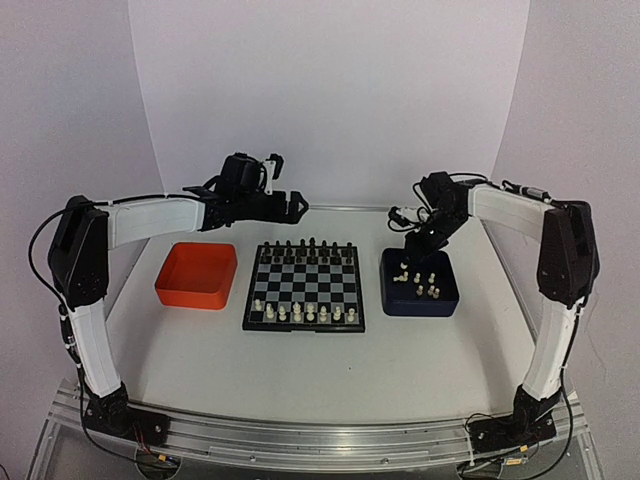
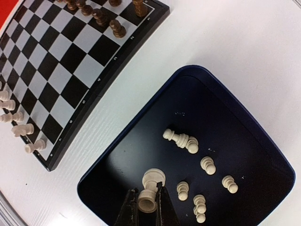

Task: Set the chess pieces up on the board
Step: Place the chess piece on the chessboard.

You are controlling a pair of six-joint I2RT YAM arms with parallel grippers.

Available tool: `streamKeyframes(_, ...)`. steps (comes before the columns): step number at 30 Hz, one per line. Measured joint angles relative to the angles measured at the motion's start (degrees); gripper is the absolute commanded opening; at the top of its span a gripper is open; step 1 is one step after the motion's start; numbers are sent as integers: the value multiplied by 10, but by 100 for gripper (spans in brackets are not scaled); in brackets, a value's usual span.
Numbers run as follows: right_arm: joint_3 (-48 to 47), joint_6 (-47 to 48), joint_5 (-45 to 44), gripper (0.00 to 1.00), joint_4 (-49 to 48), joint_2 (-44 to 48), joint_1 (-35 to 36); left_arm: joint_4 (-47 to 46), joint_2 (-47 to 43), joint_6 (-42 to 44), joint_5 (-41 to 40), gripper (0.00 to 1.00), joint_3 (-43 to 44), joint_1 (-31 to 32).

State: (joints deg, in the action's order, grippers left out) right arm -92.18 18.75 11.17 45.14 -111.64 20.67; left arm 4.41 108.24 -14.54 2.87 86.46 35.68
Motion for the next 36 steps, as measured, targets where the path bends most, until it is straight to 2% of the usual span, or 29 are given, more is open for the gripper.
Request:
streamKeyframes(2,5,0,17,1,0,10,0,0,0,13,39,100,0,0)
streamKeyframes(8,16,16,129,3,0,43,1,11,1,85,238,99,2,4)
streamKeyframes(12,18,26,185,3,4,54,10,59,18,147,317,97,36,25)
streamKeyframes(16,18,32,199,2,16,56,31,107,49,209,342,95,87,65)
streamKeyframes(21,13,20,204,1,30,56,62,154,80,253,336,87,128,101)
streamKeyframes(28,-5,-31,252,0,35,57,77,196,94,309,361,71,136,106)
streamKeyframes(36,-5,-66,279,0,37,64,89,199,94,336,387,60,136,105)
